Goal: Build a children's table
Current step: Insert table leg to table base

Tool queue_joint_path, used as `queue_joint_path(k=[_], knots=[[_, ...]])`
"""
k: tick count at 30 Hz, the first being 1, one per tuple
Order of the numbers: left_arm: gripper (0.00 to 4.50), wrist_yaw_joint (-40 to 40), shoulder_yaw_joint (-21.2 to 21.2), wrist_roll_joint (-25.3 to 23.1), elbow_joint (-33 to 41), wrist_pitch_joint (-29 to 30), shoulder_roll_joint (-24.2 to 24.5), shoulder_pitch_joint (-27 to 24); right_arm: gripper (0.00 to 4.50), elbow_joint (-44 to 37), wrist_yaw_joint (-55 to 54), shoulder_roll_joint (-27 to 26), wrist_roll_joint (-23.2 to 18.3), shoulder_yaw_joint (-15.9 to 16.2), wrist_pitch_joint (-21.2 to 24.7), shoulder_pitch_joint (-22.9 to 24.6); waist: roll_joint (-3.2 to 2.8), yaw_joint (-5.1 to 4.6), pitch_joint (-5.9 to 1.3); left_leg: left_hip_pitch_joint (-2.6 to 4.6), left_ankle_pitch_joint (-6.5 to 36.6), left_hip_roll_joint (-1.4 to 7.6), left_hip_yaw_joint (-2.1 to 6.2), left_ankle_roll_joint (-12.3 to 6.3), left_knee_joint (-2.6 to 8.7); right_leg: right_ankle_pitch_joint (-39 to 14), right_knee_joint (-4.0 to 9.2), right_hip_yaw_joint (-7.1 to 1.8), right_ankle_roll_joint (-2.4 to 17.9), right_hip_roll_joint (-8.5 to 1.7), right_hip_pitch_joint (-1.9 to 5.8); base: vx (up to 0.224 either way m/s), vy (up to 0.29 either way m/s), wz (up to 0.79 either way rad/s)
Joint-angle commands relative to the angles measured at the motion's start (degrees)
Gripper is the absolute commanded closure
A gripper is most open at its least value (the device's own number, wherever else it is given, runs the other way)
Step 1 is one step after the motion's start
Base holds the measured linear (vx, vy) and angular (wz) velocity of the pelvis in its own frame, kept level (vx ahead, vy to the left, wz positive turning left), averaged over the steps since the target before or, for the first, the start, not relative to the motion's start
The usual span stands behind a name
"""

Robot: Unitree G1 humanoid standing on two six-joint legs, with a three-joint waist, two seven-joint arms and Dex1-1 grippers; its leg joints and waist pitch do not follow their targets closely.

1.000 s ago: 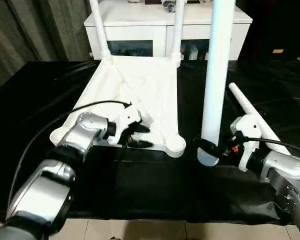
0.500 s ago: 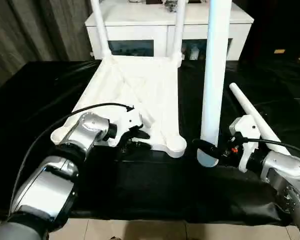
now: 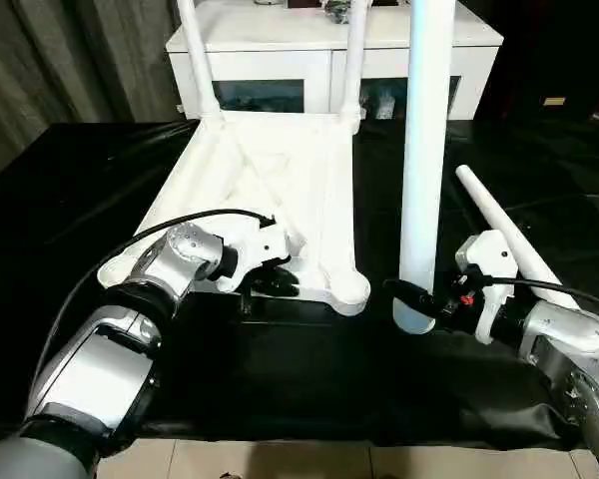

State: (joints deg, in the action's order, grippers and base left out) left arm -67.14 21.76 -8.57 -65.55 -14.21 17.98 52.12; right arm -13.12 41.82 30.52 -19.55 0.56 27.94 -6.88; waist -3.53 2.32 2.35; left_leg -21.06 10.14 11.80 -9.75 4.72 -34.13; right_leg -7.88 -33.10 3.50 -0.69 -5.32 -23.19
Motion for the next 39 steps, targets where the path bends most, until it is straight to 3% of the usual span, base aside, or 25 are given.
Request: queue_joint_path(k=[1, 5, 7, 8, 9, 10, 12, 13, 14, 15, 16, 17, 18, 19, 20, 21, 22, 24, 26, 27, 30, 35, 39], knots=[[4.24, -0.3, 1.9, -2.6, -1.4, 0.1, 0.8, -0.7, 2.64, 0.1, 0.4, 0.5, 0.5, 0.6, -1.2, -1.3, 1.07, 0.24, -3.69, 0.3, 16.4, 0.4, -0.04, -3.03, 4.27, -19.0, 3.99, -1.44, 12.1, -2.21, 3.11, 0.0, 0.0, 0.0], [4.42, -0.9, 2.6, -3.6, -0.5, 0.1, 1.6, -1.8, 2.64, 0.1, 0.2, 0.3, 0.5, 0.5, -1.2, -1.5, 0.92, 0.09, -3.6, 0.28, 16.9, 0.42, 0.01, -2.85, 4.37, -19.8, 4.04, -1.43, 12.0, -2.23, 3.08, 0.0, 0.0, 0.0], [4.48, -2.7, 2.6, -3.2, 2.8, 1.2, 2.9, -4.8, 2.64, -0.1, -0.4, -0.2, 0.1, -0.2, -0.9, -1.9, 0.75, -0.2, -3.55, 0.17, 17.4, 0.51, 0.16, -2.6, 4.56, -20.2, 3.98, -1.41, 11.9, -2.3, 3.23, 0.0, 0.0, 0.0], [4.49, -3.0, 2.2, -2.5, 4.5, 1.9, 3.2, -6.2, 2.64, -0.2, -0.7, -0.4, -0.1, -0.5, -0.8, -2.0, 0.96, -0.44, -3.45, -0.08, 17.5, 0.37, 0.15, -2.75, 4.62, -20.7, 4.03, -1.34, 11.7, -2.16, 3.28, 0.0, 0.0, 0.0], [4.49, -3.5, 1.5, -1.4, 6.9, 2.8, 3.6, -8.0, 2.64, -0.3, -1.0, -0.6, -0.2, -0.9, -0.7, -2.1, 0.78, -0.38, -3.58, 0.14, 17.4, 0.38, 0.08, -2.63, 4.58, -21.6, 4.11, -1.39, 11.4, -2.29, 3.25, 0.0, 0.0, 0.0], [4.49, -3.7, 0.9, -0.5, 9.2, 4.1, 3.8, -9.6, 2.64, -0.2, -1.3, -0.8, -0.4, -1.2, -0.7, -2.2, 1.02, -0.51, -3.58, 0.2, 16.9, 0.38, -0.04, -2.91, 4.51, -21.6, 4.15, -1.47, 11.6, -2.24, 3.05, 0.0, 0.0, 0.0], [4.49, -3.5, -0.4, 1.5, 17.7, 8.9, 5.0, -14.7, 2.64, -0.2, -1.7, -1.1, -0.9, -1.9, -0.4, -2.6, 0.93, -0.59, -3.61, 0.29, 16.2, 0.69, -0.1, -3.06, 4.58, -20.6, 3.84, -1.59, 12.3, -2.27, 2.94, 0.0, 0.0, 0.0], [4.49, -3.2, -0.9, 2.4, 22.3, 11.3, 5.6, -17.4, 2.64, 0.0, -1.8, -1.2, -1.1, -2.1, -0.4, -2.8, 1.0, -0.71, -3.59, 0.38, 16.5, 0.61, -0.22, -3.34, 4.52, -21.7, 4.05, -1.54, 12.0, -2.11, 2.67, 0.0, 0.0, 0.0], [4.49, -2.8, -1.3, 3.1, 25.7, 13.2, 6.0, -19.4, 2.64, 0.1, -1.8, -1.2, -1.1, -2.2, -0.4, -2.9, 0.7, -0.61, -3.74, 0.59, 16.6, 0.82, -0.1, -3.05, 4.52, -21.4, 3.7, -1.57, 12.1, -2.27, 2.7, 0.0, 0.0, 0.0], [4.49, -2.2, -2.0, 3.9, 29.7, 15.5, 6.2, -21.6, 2.64, 0.3, -1.8, -1.2, -1.1, -2.2, -0.5, -3.1, 0.83, -0.68, -3.72, 0.46, 16.4, 1.05, 0.01, -2.95, 4.67, -21.3, 3.47, -1.6, 11.9, -2.39, 2.83, 0.0, 0.0, 0.0], [4.49, -1.7, -2.5, 4.5, 32.5, 17.1, 6.3, -23.1, 2.64, 0.5, -1.8, -1.2, -1.1, -2.1, -0.5, -3.2, 0.73, -0.92, -3.36, 0.44, 17.2, 0.75, -0.22, -3.2, 4.69, -23.2, 4.09, -1.53, 11.1, -1.97, 2.29, 0.0, 0.0, 0.0], [4.49, -0.5, -3.4, 5.3, 36.7, 19.3, 6.3, -25.5, 2.64, 0.7, -1.8, -1.3, -1.0, -1.9, -0.7, -3.4, 0.63, -0.91, -3.55, 0.66, 17.7, 0.82, -0.16, -2.84, 4.66, -23.4, 3.95, -1.54, 11.0, -2.04, 2.34, 0.0, 0.0, 0.0], [4.49, 1.3, -4.3, 5.9, 40.7, 21.5, 6.0, -27.6, 2.64, 1.1, -1.7, -1.4, -0.9, -1.7, -0.8, -3.7, 1.41, -1.07, -3.28, 0.41, 18.5, 0.89, -0.13, -2.77, 4.83, -24.2, 4.06, -1.52, 10.8, -1.97, 2.29, 0.0, 0.0, 0.0], [4.49, 2.4, -4.9, 6.1, 42.7, 22.5, 5.7, -28.7, 2.64, 1.3, -1.8, -1.5, -0.8, -1.6, -0.8, -3.9, 0.99, -1.03, -3.24, 0.59, 19.4, 0.81, -0.09, -2.54, 4.85, -26.2, 4.18, -1.49, 10.0, -2.03, 2.17, 0.0, 0.0, 0.0], [4.49, 3.2, -5.2, 6.2, 44.1, 23.3, 5.4, -29.5, 2.64, 1.4, -1.8, -1.6, -0.8, -1.6, -0.9, -4.1, 1.2, -1.15, -3.25, 0.66, 19.7, 0.82, -0.16, -2.43, 4.81, -26.8, 4.27, -1.5, 9.7, -1.99, 2.04, 0.0, 0.0, 0.0], [4.49, 7.6, -6.7, 5.4, 48.8, 26.8, 3.8, -31.8, 2.64, 2.2, -1.9, -2.2, -0.9, -1.1, -0.9, -5.0, 1.88, -1.21, -3.2, 0.51, 19.7, 0.8, -0.1, -2.44, 4.82, -28.1, 4.34, -1.46, 8.9, -2.0, 2.07, 0.0, 0.0, 0.0], [4.49, 8.5, -7.0, 5.1, 49.9, 27.7, 3.5, -32.2, 2.64, 2.3, -1.9, -2.4, -0.9, -1.0, -0.9, -5.2, 1.6, -1.33, -3.0, 0.47, 20.0, 0.78, -0.03, -2.34, 4.87, -29.7, 4.54, -1.38, 8.3, -2.04, 1.95, 0.0, 0.0, 0.0], [4.49, 10.5, -7.2, 4.8, 53.3, 30.6, 2.7, -33.4, 2.64, 2.9, -2.1, -2.8, -0.8, -0.6, -0.9, -5.9, 1.88, -1.31, -3.1, 0.65, 19.6, 0.59, -0.12, -2.36, 4.65, -30.7, 4.95, -1.45, 7.1, -1.96, 1.65, 0.0, 0.0, 0.0], [4.49, 11.9, -6.9, 4.5, 55.2, 31.6, 2.2, -33.9, 2.64, 3.6, -2.1, -3.2, -0.7, -0.4, -1.0, -6.6, 1.96, -1.31, -2.95, 0.29, 19.5, 0.6, 0.02, -2.28, 4.92, -30.3, 4.85, -1.37, 6.6, -1.75, 1.69, 0.0, 0.0, 0.0], [4.49, 13.0, -6.3, 3.8, 55.8, 31.4, 2.0, -33.9, 2.64, 4.4, -2.7, -3.8, -0.8, -0.6, -0.6, -7.4, 2.39, -1.48, -3.01, 0.36, 20.2, 0.55, 0.02, -2.09, 4.82, -30.9, 4.99, -1.28, 6.1, -1.78, 1.6, 0.0, 0.0, 0.0], [4.49, 14.2, -5.1, 2.7, 56.3, 30.6, 1.4, -33.4, 2.64, 6.1, -4.8, -6.0, -2.4, -2.0, 1.3, -9.2, 2.52, -1.93, -2.95, 0.36, 21.3, 0.4, 0.17, -1.62, 4.83, -32.1, 5.28, -1.17, 5.4, -1.79, 1.37, 0.0, 0.0, 0.0], [4.49, 14.2, -3.2, 1.7, 58.7, 32.3, 1.6, -33.6, 2.64, 9.1, -5.5, -9.2, -6.2, -3.0, 5.9, -12.0, 2.72, -1.8, -3.27, 0.29, 19.5, 0.65, 0.08, -1.55, 4.91, -25.4, 4.5, -1.44, 7.5, -1.58, 1.52, 0.0, 0.0, 0.0], [4.49, 13.6, -0.2, -0.6, 57.9, 31.2, 3.3, -33.3, 2.64, 13.3, -3.0, -10.1, -6.5, -1.7, 6.0, -14.1, 2.99, -1.7, -3.5, 0.07, 17.1, 0.69, -0.11, -1.82, 4.73, -20.5, 3.91, -1.62, 9.2, -1.67, 1.85, 0.0, 0.0, 0.0]])
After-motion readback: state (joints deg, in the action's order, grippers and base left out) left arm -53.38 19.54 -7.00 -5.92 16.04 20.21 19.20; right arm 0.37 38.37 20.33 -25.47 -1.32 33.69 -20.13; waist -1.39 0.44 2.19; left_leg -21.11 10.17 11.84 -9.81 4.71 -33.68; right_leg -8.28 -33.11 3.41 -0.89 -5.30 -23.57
